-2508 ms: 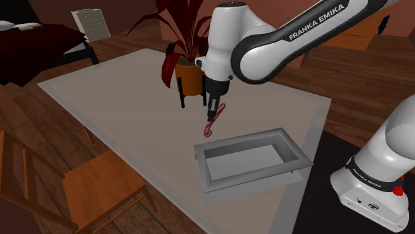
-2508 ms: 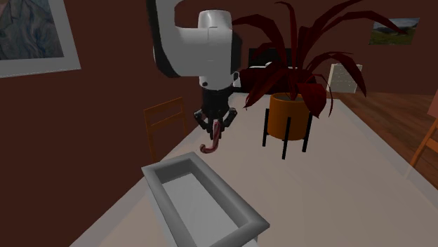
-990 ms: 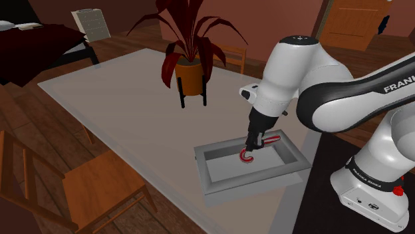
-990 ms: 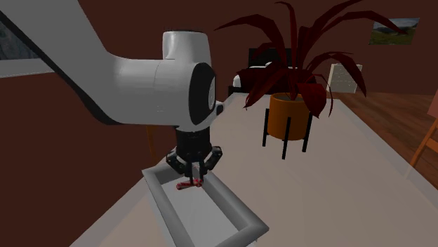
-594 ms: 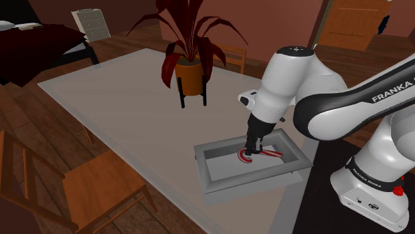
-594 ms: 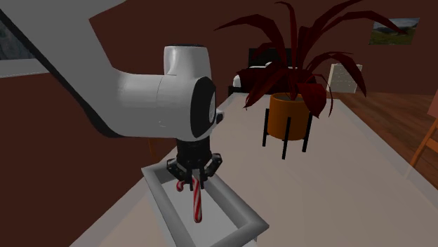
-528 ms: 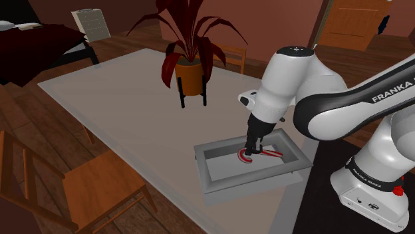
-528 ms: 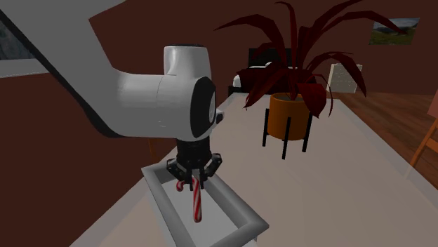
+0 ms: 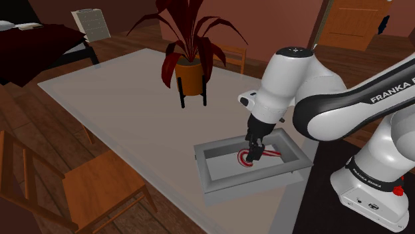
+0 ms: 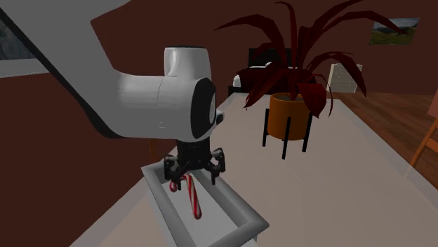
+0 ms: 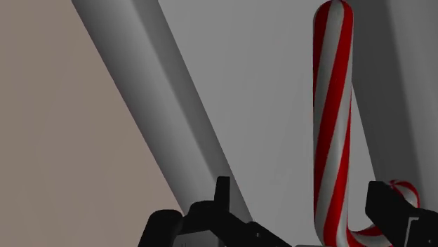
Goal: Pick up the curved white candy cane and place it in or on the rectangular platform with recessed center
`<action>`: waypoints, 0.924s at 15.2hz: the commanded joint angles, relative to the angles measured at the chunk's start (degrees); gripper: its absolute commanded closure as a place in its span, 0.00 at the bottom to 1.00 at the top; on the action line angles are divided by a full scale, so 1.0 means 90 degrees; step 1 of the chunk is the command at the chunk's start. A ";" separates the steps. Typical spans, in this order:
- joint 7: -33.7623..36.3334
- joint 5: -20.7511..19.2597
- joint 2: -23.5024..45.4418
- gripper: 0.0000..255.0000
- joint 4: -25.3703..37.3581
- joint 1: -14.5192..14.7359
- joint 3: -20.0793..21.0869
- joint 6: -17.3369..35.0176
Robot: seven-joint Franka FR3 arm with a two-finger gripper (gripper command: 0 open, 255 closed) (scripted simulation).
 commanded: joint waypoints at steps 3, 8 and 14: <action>-0.0057 0.0055 -0.0286 0.00 0.0034 0.0083 -0.0120 -0.0329; -0.0120 0.0076 -0.0954 0.00 0.0213 0.0226 -0.0407 -0.1176; -0.0120 0.0076 -0.0954 0.00 0.0213 0.0227 -0.0408 -0.1176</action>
